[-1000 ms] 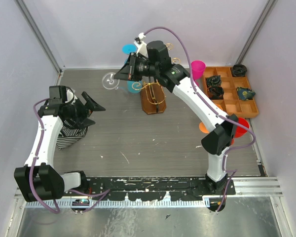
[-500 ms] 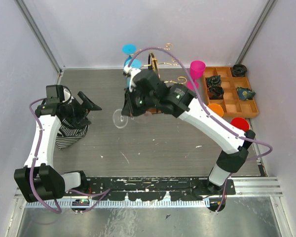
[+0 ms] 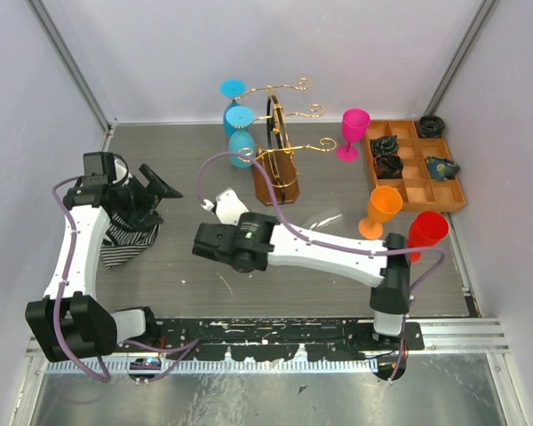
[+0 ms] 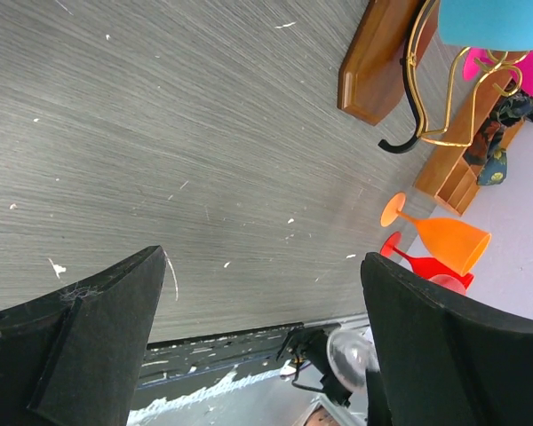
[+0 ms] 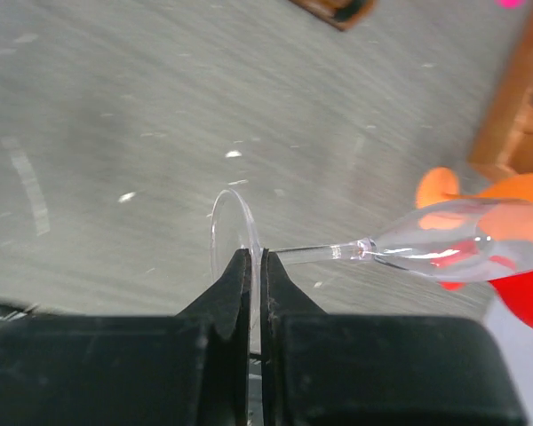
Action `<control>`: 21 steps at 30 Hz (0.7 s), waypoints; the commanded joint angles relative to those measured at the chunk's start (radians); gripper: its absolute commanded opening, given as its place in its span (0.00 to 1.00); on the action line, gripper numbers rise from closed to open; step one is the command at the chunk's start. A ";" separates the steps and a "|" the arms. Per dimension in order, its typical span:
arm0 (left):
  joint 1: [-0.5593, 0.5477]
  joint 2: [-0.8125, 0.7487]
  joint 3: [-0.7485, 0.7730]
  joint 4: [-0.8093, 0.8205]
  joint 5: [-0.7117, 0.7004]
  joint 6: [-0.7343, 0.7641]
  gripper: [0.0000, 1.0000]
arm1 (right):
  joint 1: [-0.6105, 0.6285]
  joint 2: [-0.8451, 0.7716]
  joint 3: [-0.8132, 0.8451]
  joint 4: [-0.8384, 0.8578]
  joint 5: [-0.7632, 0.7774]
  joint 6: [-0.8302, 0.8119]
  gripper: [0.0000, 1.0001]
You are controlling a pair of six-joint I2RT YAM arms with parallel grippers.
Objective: Take the wine glass off the wine glass rack
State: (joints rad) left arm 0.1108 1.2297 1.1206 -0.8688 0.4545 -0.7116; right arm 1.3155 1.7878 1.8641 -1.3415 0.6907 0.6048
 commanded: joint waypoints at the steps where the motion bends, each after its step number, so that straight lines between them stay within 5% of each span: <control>1: 0.015 -0.002 0.032 0.003 0.001 0.002 0.99 | 0.007 0.062 -0.074 -0.115 0.343 0.117 0.00; 12: 0.042 -0.004 0.038 -0.013 0.012 0.023 0.99 | 0.006 0.245 -0.248 -0.119 0.620 0.238 0.00; 21: 0.050 0.008 0.050 -0.026 0.030 0.034 0.99 | -0.046 0.365 -0.367 -0.114 0.693 0.395 0.00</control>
State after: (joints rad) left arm 0.1555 1.2350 1.1374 -0.8848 0.4583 -0.6956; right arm 1.2995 2.1365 1.5280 -1.4254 1.2621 0.8909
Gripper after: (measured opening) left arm 0.986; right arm 0.059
